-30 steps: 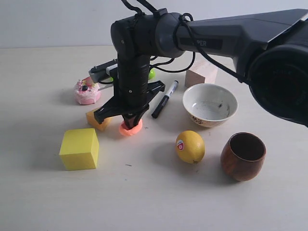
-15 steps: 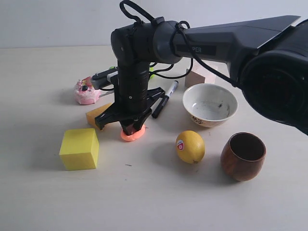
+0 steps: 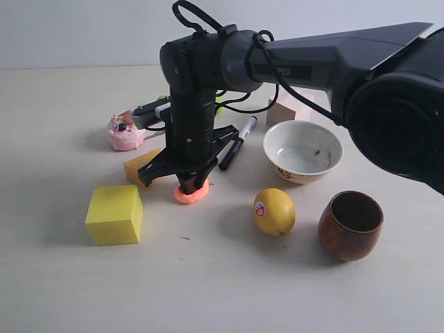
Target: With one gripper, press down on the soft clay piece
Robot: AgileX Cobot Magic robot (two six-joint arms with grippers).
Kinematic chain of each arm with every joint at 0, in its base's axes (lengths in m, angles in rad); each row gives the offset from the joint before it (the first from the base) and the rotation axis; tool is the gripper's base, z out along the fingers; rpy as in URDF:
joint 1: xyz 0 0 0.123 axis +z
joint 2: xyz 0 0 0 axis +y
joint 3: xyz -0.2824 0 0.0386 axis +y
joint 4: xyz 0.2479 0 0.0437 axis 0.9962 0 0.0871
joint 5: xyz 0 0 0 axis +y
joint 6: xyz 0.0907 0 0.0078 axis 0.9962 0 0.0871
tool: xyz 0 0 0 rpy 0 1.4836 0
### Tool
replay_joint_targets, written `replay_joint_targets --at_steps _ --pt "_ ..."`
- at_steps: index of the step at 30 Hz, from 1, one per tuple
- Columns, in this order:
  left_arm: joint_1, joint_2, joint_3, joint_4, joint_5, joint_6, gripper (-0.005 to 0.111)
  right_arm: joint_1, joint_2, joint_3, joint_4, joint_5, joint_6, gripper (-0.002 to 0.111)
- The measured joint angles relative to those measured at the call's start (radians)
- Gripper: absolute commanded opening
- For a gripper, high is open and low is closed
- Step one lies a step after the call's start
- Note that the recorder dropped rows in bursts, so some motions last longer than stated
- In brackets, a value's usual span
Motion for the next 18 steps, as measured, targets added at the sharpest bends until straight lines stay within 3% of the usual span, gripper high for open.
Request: replay_joint_targets --at_steps 7,16,18 --pt "0.000 0.000 0.000 0.000 0.000 0.000 0.000 0.000 0.000 0.000 0.006 -0.002 0.000 0.041" --pt "0.000 0.000 0.000 0.000 0.000 0.000 0.000 0.004 0.000 0.000 0.010 -0.004 0.000 0.040" --pt "0.000 0.000 0.000 0.000 0.000 0.000 0.000 0.004 0.000 0.000 0.010 -0.004 0.000 0.031"
